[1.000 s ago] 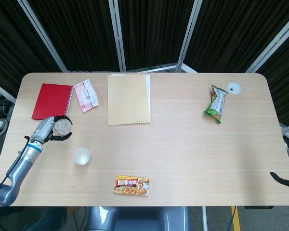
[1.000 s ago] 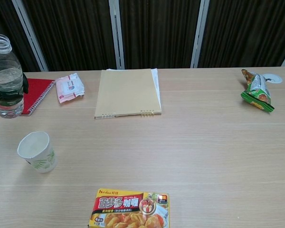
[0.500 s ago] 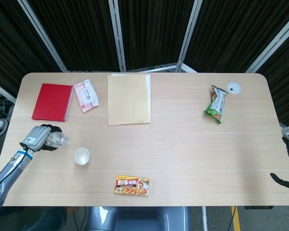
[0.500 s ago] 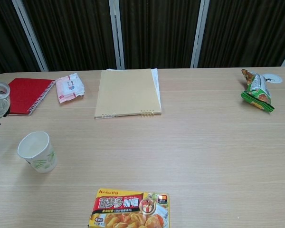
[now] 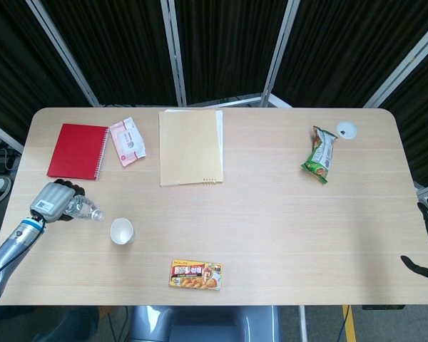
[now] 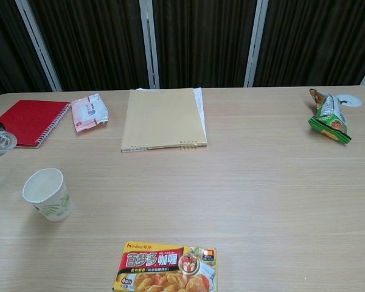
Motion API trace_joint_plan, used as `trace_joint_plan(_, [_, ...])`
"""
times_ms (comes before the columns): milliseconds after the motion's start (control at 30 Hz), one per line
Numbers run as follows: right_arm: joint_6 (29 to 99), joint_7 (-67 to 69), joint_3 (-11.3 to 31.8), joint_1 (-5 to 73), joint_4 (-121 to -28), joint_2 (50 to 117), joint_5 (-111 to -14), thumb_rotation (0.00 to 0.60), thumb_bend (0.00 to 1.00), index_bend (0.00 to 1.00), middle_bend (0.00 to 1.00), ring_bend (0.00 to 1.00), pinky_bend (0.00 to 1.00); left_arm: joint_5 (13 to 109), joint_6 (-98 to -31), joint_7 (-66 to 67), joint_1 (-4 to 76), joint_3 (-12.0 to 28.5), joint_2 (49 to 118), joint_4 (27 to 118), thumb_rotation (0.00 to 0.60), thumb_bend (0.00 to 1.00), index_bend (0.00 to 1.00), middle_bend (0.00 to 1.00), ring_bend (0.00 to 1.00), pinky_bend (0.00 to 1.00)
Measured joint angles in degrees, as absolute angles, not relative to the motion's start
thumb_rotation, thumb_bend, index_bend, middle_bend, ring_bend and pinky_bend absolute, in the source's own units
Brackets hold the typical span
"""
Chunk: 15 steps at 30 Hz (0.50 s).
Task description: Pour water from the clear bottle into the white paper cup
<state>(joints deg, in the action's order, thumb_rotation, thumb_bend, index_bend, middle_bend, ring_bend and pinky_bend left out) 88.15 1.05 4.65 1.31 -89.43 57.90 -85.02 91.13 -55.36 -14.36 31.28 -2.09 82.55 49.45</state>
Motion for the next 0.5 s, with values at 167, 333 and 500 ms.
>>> trace_joint_plan(167, [88.0, 1.1, 4.6, 1.2, -89.2, 58.0, -84.8, 0.600, 0.00, 0.00, 0.00, 0.00, 0.00, 91.1, -55.3, -10.6, 31.7, -2.2, 83.2, 49.1, 0.600, 0.70, 0.52, 0.50, 0.33, 0.37])
trace_joint_plan(333, [87.9, 1.5, 4.7, 1.2, -89.1, 57.9, -84.4, 0.600, 0.00, 0.00, 0.00, 0.00, 0.00, 91.0, -55.7, -7.7, 31.9, -2.1, 84.0, 48.9, 0.600, 0.70, 0.52, 0.50, 0.33, 0.37])
trace_joint_plan(500, [87.7, 1.5, 4.7, 1.2, -89.0, 57.9, -84.4, 0.600, 0.00, 0.00, 0.00, 0.00, 0.00, 91.4, -56.5, -4.4, 32.1, -2.3, 84.4, 48.0, 0.600, 0.70, 0.52, 0.50, 0.33, 0.37])
